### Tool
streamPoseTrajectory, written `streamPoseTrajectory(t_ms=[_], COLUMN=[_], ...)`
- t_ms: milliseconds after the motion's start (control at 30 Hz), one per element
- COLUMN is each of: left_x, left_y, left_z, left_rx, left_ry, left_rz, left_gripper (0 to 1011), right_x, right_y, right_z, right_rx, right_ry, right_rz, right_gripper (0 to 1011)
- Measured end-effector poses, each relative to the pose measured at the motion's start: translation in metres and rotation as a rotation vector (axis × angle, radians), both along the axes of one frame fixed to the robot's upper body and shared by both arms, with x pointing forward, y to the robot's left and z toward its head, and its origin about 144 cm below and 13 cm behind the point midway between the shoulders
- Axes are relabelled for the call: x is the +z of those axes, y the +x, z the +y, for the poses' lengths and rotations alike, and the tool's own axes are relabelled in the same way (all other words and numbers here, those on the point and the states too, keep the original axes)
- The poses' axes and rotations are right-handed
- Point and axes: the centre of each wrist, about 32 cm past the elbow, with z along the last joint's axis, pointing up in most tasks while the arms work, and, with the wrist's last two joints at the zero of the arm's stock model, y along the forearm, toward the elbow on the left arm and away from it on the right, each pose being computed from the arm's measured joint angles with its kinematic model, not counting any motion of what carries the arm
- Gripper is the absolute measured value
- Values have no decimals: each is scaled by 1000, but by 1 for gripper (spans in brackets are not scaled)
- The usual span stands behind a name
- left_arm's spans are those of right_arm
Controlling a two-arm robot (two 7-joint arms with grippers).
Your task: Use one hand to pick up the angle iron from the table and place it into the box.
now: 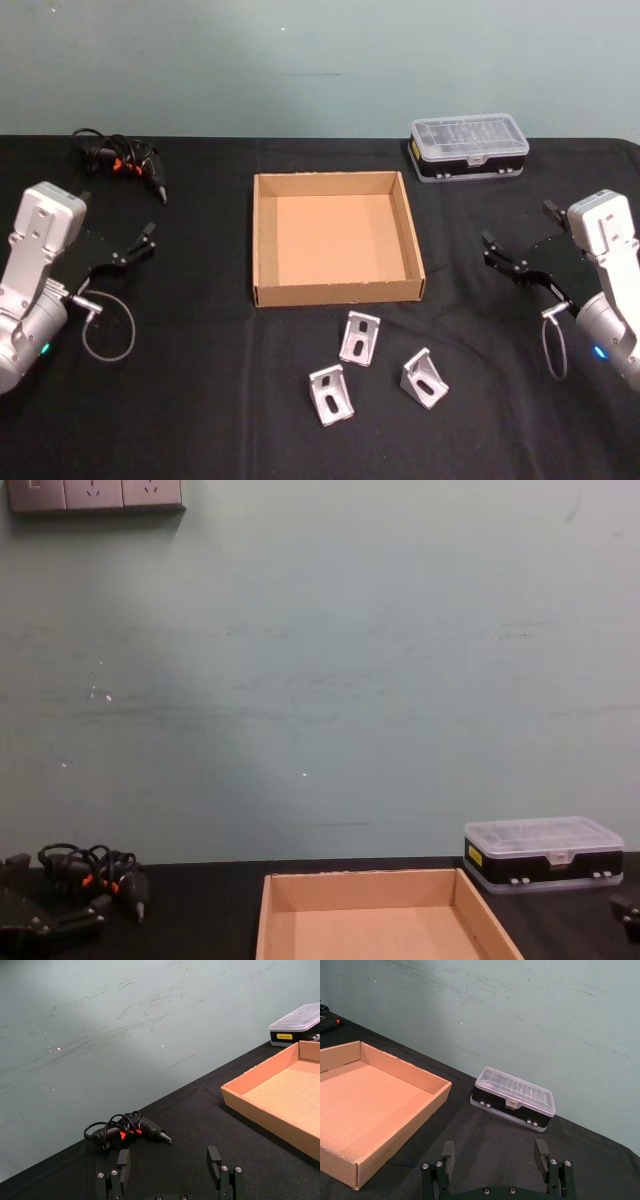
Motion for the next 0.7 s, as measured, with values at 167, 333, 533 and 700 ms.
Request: streamPoseTrajectory(t_ms=[167, 333, 533, 700], left_x=[0, 0, 0, 0], left_y=[0, 0, 0, 0], left_z=[0, 0, 0, 0], left_rx=[0, 0, 0, 0], left_ry=[0, 0, 0, 0], left_rz=[0, 0, 0, 0], left_gripper=[1000, 1000, 1000, 1000], right_x=[0, 5, 23, 40], right_y=[-1, -13, -39, -61], right_z=[0, -2, 2, 5], right_rx=[0, 31, 100, 153], right_ry=[1, 15, 19, 22], right_rz=[-1, -11, -2, 63], right_gripper=[1004, 1004, 1004, 1004])
